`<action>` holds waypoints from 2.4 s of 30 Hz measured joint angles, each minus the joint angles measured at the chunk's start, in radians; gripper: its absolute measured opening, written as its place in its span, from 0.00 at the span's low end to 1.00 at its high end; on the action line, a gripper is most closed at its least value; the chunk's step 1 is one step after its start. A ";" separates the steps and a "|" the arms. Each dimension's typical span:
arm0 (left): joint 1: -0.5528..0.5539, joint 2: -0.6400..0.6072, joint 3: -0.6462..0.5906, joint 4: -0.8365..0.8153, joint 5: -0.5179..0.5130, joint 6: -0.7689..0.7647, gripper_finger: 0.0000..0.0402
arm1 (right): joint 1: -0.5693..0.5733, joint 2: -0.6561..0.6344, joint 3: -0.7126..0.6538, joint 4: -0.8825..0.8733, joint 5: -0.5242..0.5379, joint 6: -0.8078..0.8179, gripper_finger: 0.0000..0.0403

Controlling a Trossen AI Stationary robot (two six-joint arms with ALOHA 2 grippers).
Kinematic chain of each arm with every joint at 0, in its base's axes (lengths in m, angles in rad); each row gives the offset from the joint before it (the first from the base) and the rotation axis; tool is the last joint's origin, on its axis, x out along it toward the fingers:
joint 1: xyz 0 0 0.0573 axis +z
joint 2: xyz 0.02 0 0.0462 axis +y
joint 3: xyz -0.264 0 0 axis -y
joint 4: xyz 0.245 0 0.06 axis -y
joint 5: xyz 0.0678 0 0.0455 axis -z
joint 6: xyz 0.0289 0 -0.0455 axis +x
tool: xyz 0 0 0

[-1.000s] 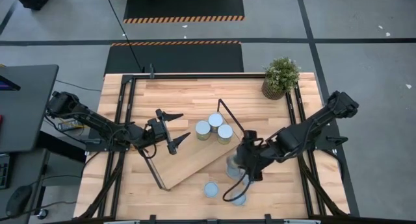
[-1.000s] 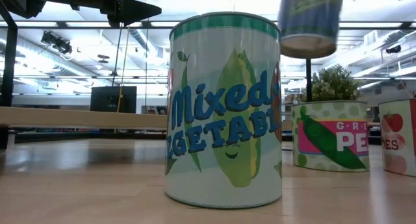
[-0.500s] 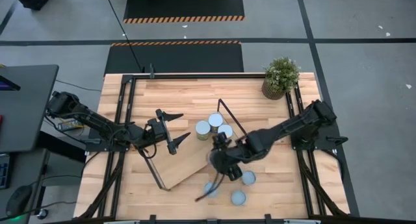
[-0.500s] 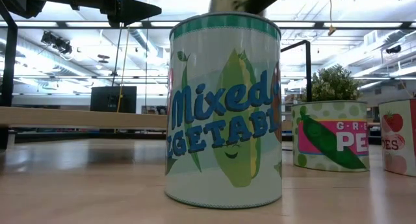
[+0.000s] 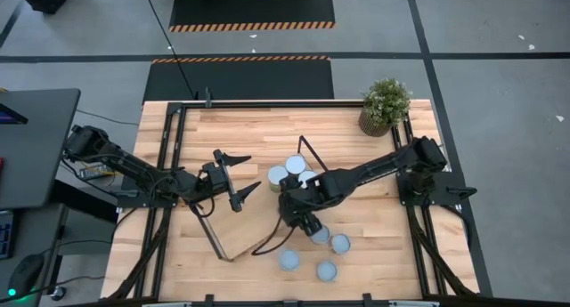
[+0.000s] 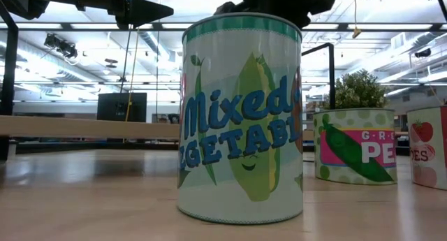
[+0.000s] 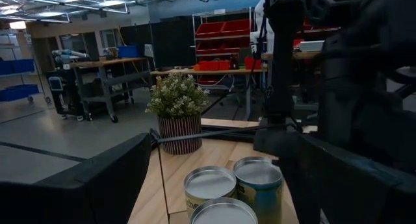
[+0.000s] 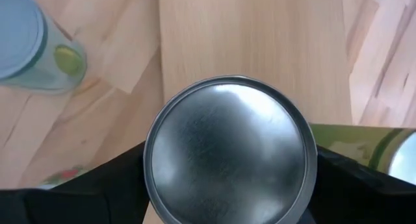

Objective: Pick and place cans onto a shelf
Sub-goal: Put the large canned peas on the shelf, then put the small canned peas on the shelf

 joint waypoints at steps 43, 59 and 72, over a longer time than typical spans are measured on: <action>0.000 0.000 0.001 0.002 0.000 -0.026 0.97 | 0.036 0.082 0.113 0.057 0.347 -0.048 0.94; 0.000 0.000 0.001 0.000 0.000 -0.026 0.97 | 0.060 0.057 0.114 0.011 0.424 0.040 0.94; 0.000 0.000 0.000 0.000 0.000 -0.027 0.97 | 0.142 -0.065 0.116 -0.042 0.202 0.253 0.94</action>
